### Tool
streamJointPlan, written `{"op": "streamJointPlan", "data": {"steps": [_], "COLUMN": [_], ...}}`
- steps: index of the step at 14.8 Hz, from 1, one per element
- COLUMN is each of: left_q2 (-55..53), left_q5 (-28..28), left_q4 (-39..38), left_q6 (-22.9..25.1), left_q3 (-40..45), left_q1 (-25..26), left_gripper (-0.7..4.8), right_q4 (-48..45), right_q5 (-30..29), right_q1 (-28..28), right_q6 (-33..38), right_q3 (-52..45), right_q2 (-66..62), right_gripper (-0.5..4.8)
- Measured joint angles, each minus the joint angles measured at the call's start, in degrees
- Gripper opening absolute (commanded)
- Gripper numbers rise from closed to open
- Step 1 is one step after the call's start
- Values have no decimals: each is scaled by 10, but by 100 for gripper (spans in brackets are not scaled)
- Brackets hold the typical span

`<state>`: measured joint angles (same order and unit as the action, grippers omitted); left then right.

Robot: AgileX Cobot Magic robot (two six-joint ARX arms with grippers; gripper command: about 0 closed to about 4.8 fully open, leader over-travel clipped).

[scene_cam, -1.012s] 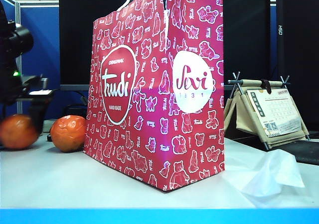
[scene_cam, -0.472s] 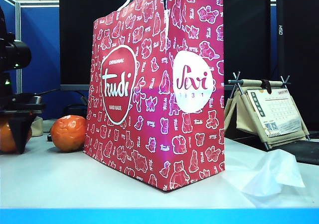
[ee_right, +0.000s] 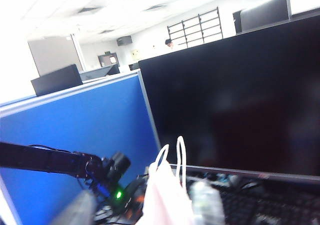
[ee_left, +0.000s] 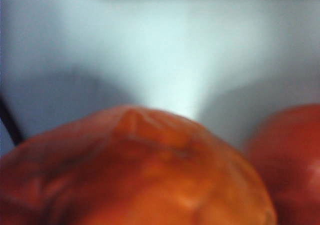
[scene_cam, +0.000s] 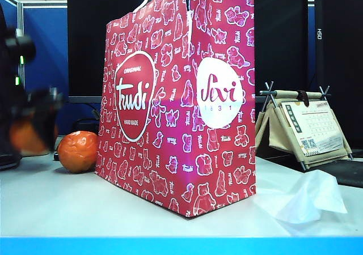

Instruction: Open the paper bag and put two oranges into the paper bag.

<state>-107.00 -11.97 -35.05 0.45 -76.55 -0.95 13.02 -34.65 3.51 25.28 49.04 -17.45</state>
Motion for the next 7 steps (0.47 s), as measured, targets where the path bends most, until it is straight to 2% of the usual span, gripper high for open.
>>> {"op": "streamJointPlan", "data": {"steps": [4, 5, 7], "left_q2": [109, 146, 234], "left_q5": [-10, -33, -129], "left_q4": [19, 20, 29], "left_q6": [1, 1, -20], "left_q3": [0, 0, 0], "left_q1": [0, 0, 0], "left_gripper": [-6, -6, -6], "right_q4": [24, 23, 23], "right_q5": [-8, -11, -11], "right_q1": [0, 0, 0], "right_q6": [12, 13, 18], "right_q3": [0, 0, 0], "right_q2": [0, 0, -1], "right_gripper": [206, 206, 207]}}
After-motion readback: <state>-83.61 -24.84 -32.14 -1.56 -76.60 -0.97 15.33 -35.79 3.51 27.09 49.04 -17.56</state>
